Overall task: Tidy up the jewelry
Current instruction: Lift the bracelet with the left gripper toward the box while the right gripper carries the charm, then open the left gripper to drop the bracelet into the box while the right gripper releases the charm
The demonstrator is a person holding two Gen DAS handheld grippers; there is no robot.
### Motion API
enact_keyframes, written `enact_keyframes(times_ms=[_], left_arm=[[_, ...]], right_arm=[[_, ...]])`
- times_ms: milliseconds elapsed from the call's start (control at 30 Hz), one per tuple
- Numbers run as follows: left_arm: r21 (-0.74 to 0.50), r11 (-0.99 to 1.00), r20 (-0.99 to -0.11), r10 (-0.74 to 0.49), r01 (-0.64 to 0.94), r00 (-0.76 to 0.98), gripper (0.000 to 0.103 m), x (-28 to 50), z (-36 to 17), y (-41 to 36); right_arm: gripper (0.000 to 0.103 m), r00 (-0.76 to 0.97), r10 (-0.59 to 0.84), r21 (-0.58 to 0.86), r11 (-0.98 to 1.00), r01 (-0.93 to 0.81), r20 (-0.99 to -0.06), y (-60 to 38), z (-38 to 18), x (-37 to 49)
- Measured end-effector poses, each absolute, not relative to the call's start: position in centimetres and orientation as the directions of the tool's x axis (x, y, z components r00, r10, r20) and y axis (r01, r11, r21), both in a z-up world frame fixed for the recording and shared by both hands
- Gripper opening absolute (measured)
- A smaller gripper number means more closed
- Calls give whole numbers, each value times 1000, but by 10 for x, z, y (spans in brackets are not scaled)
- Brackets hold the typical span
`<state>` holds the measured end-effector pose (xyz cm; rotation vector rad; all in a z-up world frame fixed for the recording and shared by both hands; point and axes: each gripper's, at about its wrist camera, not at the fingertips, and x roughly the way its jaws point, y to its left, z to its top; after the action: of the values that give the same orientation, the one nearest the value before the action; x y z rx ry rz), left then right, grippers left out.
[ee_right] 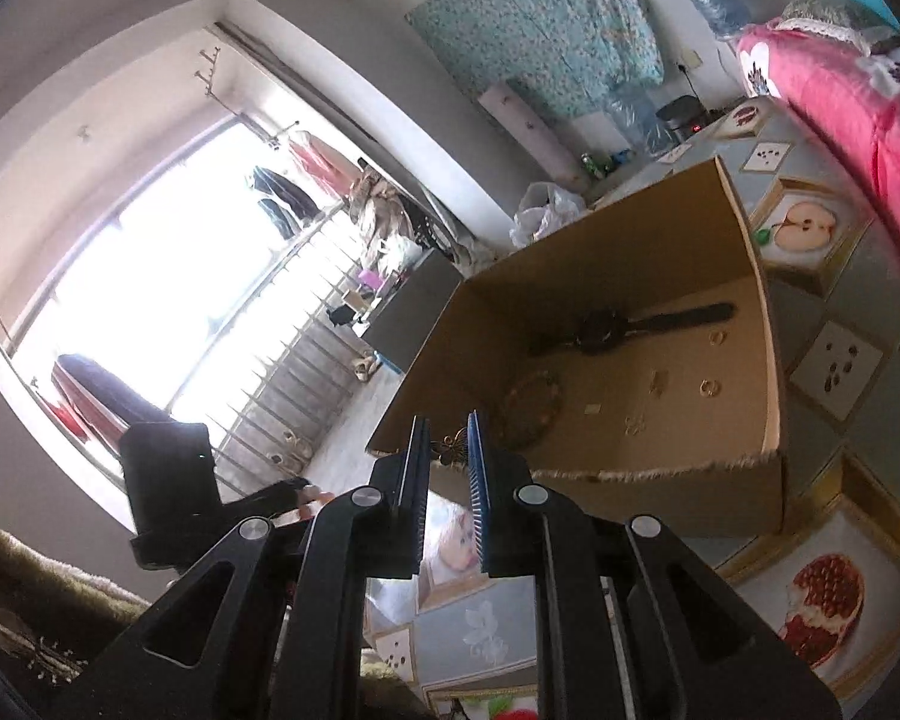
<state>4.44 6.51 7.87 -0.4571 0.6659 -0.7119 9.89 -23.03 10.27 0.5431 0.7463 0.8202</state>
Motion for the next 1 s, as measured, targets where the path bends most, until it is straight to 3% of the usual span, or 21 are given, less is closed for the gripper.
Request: enact_keyframes(times_ms=[200,333,700,1000], left_arm=[[-552,657,-368,-745,514,557,8,59,99,38],[-538,680,-396,-726,499,563,8,81,105,30],[-591,745,-614,-664,309,427,8,162,64,21],[-429,857,-774,-512,286,374,8,185,32,5]], right_arm=[[13,501,780,684,598,-417,-376,-238,107,102],[13,526,763,683,612,-399,-376,-245,109,102],[13,549,753,712,604,-357,-364,-257,109,118],[13,556,743,727,605,-324,-371,-266,100,122]])
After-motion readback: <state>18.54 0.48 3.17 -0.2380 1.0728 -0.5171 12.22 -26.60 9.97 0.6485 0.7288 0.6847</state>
